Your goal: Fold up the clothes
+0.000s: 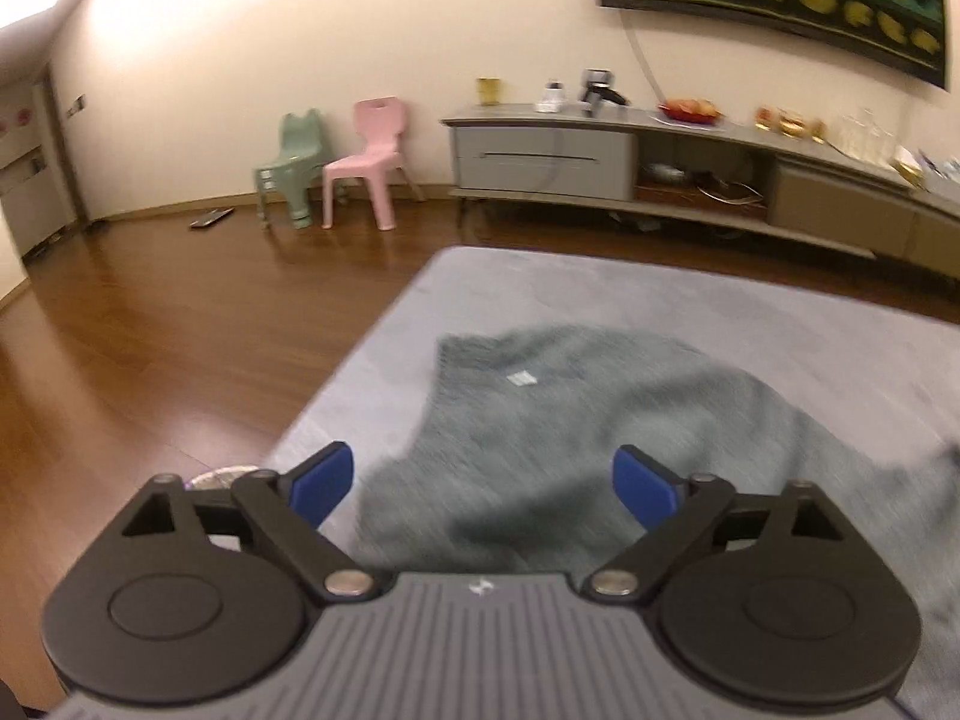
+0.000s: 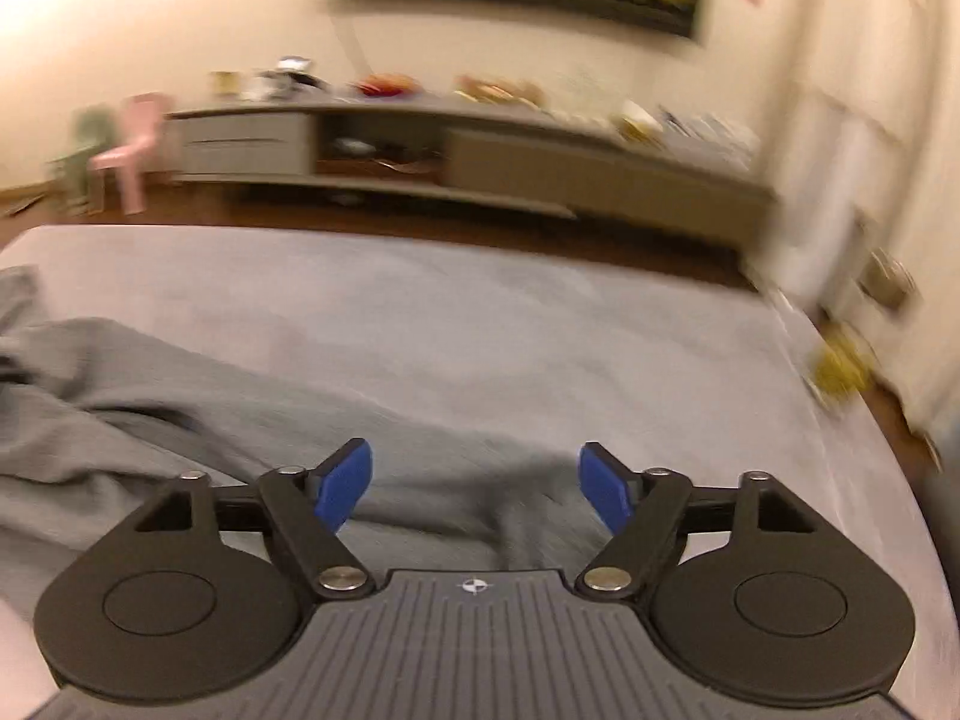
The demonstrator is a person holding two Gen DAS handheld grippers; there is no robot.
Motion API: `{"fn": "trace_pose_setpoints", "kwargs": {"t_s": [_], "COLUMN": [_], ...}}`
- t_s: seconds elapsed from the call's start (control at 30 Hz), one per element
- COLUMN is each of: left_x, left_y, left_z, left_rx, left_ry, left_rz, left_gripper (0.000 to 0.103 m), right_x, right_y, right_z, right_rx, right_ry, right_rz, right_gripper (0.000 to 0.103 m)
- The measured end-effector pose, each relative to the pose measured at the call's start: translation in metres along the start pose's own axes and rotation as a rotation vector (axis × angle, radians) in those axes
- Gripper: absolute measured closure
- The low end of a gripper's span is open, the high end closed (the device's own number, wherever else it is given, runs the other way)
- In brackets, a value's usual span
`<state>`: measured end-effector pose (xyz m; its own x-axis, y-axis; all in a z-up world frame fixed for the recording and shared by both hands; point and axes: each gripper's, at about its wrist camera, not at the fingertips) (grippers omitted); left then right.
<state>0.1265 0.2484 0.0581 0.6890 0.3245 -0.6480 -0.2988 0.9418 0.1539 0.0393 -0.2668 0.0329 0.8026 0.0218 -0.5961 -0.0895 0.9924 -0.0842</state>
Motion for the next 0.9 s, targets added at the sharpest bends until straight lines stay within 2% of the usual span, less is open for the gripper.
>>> {"fn": "trace_pose_setpoints", "kwargs": {"t_s": [0.03, 0.1, 0.23, 0.3, 0.37, 0.4, 0.47, 0.5, 0.53, 0.6, 0.63, 0.67, 0.7, 0.77, 0.9], "left_x": [0.010, 0.027, 0.046, 0.055, 0.063, 0.068, 0.079, 0.082, 0.085, 0.086, 0.084, 0.080, 0.073, 0.041, -0.021], "left_y": [0.002, 0.002, -0.045, -0.074, -0.096, -0.105, -0.117, -0.122, -0.125, -0.130, -0.130, -0.126, -0.115, -0.080, -0.003], "left_z": [0.006, 0.017, 0.023, 0.019, 0.015, 0.014, 0.011, 0.008, 0.005, -0.001, 0.000, 0.004, 0.014, 0.039, 0.070], "left_rx": [-0.003, 0.008, 0.178, 0.285, 0.375, 0.410, 0.432, 0.435, 0.431, 0.432, 0.424, 0.386, 0.309, 0.125, -0.189], "left_ry": [0.013, 0.035, 0.056, 0.060, 0.067, 0.073, 0.101, 0.116, 0.128, 0.113, 0.097, 0.077, 0.048, -0.067, -0.245], "left_rz": [0.009, 0.016, -0.027, -0.035, -0.043, -0.047, -0.080, -0.098, -0.110, -0.127, -0.135, -0.147, -0.164, -0.208, -0.286], "left_gripper": [0.005, 0.005, 0.005, 0.005, 0.006, 0.011, 0.040, 0.074, 0.100, 0.101, 0.101, 0.102, 0.102, 0.102, 0.102], "right_x": [-0.002, 0.006, 0.040, 0.060, 0.083, 0.095, 0.113, 0.118, 0.122, 0.123, 0.123, 0.120, 0.116, 0.094, 0.015], "right_y": [0.008, 0.022, 0.030, 0.022, 0.000, -0.012, -0.031, -0.039, -0.044, -0.057, -0.060, -0.061, -0.061, -0.063, -0.068], "right_z": [0.006, 0.015, 0.027, 0.022, 0.013, 0.008, 0.002, 0.000, 0.000, 0.005, 0.008, 0.013, 0.019, 0.034, 0.058], "right_rx": [-0.041, -0.107, -0.214, -0.205, -0.123, -0.079, -0.024, -0.002, 0.025, 0.104, 0.124, 0.117, 0.102, 0.103, 0.062], "right_ry": [-0.018, -0.020, 0.037, 0.075, 0.129, 0.156, 0.209, 0.226, 0.238, 0.234, 0.231, 0.214, 0.188, 0.084, -0.140], "right_rz": [0.020, 0.041, 0.022, -0.054, -0.077, -0.081, -0.078, -0.070, -0.040, 0.068, 0.095, 0.096, 0.093, 0.062, -0.002], "right_gripper": [0.007, 0.004, 0.001, 0.001, 0.001, 0.001, 0.001, 0.002, 0.007, 0.040, 0.082, 0.096, 0.096, 0.097, 0.098]}}
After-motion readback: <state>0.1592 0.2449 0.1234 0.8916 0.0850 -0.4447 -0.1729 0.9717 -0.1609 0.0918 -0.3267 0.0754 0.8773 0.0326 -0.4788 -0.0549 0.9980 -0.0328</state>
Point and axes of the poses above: each gripper's, at about its wrist camera, not at the fingertips, and x roughly the way its jaws point, y to its left, z to its top, and after that the axes turned 3 degrees about z, right-handed
